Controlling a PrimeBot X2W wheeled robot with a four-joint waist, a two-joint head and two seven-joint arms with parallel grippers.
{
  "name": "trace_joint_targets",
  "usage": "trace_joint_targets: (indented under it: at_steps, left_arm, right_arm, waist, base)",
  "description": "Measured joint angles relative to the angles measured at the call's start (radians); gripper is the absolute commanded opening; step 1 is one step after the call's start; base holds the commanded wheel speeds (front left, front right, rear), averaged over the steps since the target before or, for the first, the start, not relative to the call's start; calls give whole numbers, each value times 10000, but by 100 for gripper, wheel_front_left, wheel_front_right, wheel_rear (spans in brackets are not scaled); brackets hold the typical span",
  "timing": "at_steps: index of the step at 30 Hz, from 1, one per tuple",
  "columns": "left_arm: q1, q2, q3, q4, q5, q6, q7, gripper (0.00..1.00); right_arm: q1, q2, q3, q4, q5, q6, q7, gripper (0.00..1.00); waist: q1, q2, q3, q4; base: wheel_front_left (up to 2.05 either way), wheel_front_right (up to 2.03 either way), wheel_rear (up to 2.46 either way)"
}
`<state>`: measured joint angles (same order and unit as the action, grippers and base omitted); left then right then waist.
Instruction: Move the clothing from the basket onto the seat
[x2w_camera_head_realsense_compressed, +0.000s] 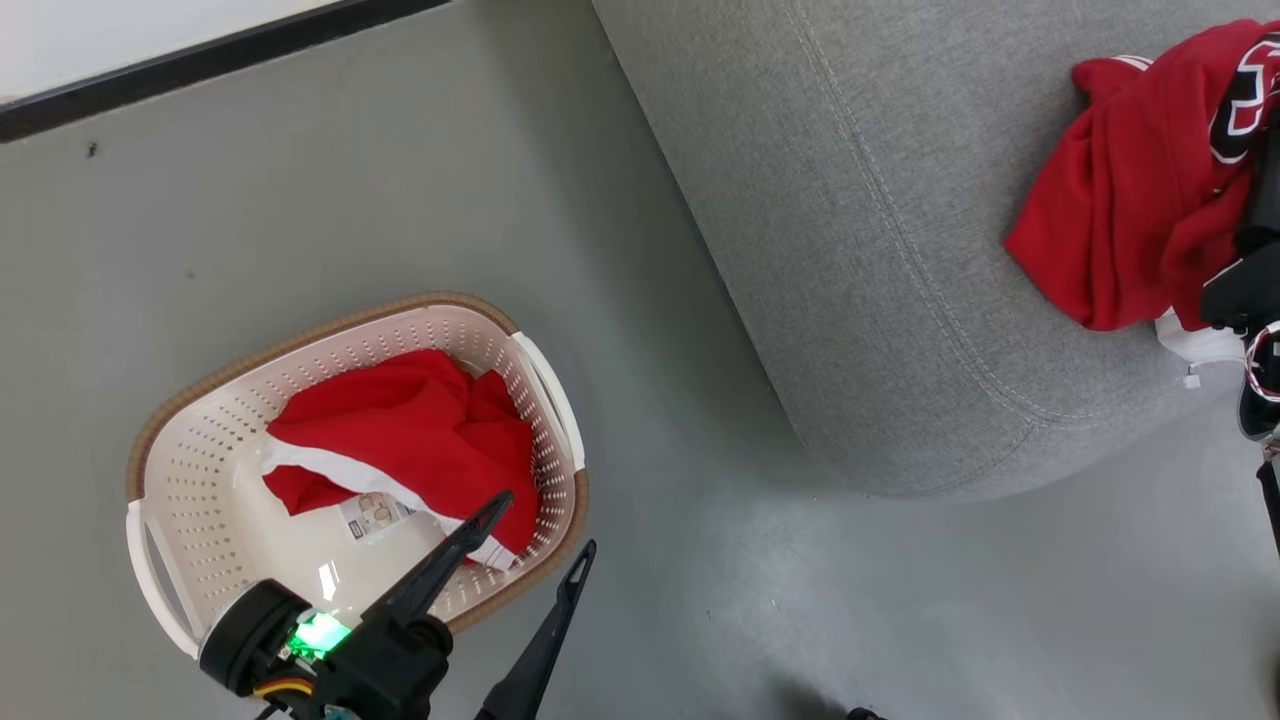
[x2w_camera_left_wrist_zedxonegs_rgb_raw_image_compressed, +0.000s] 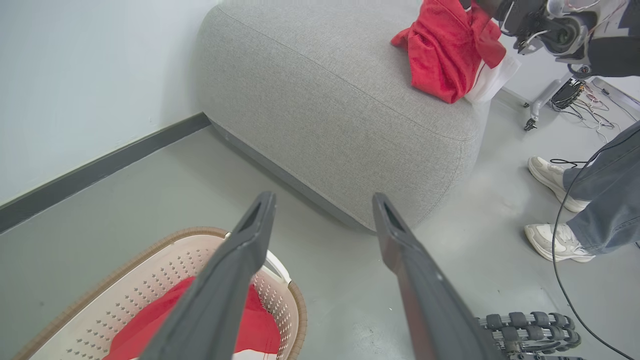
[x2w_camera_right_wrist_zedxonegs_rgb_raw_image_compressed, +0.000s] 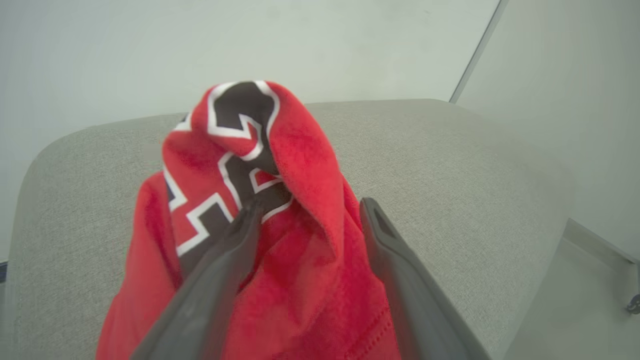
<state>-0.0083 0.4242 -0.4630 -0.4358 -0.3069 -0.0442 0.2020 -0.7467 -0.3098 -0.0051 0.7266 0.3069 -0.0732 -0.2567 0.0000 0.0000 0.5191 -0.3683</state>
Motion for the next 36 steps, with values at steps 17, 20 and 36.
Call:
trace_joint_targets:
  at_steps: [17, 20, 36]
  left_arm:
    - [-285, -757, -161, 924, -196, 4, -556, 100]
    - [-286, -905, -165, 1099, -261, 17, -686, 100]
    - [-347, -2040, 138, 2922, -794, 456, -1854, 100]
  right_arm:
    - [1873, 79, 366, -1239, -627, 230, 0, 100]
    - [2486, 489, 537, -1847, -757, 140, 0, 100]
    - [4884, 635, 911, -5083, -986, 472, 0, 100]
  waist:
    - [0, 0, -1003, 241]
    - [-2, -1, -1176, 283]
    - [-2, -1, -2692, 1300]
  base:
    - [0, 0, 0]
    - [0, 0, 0]
    - [0, 0, 0]
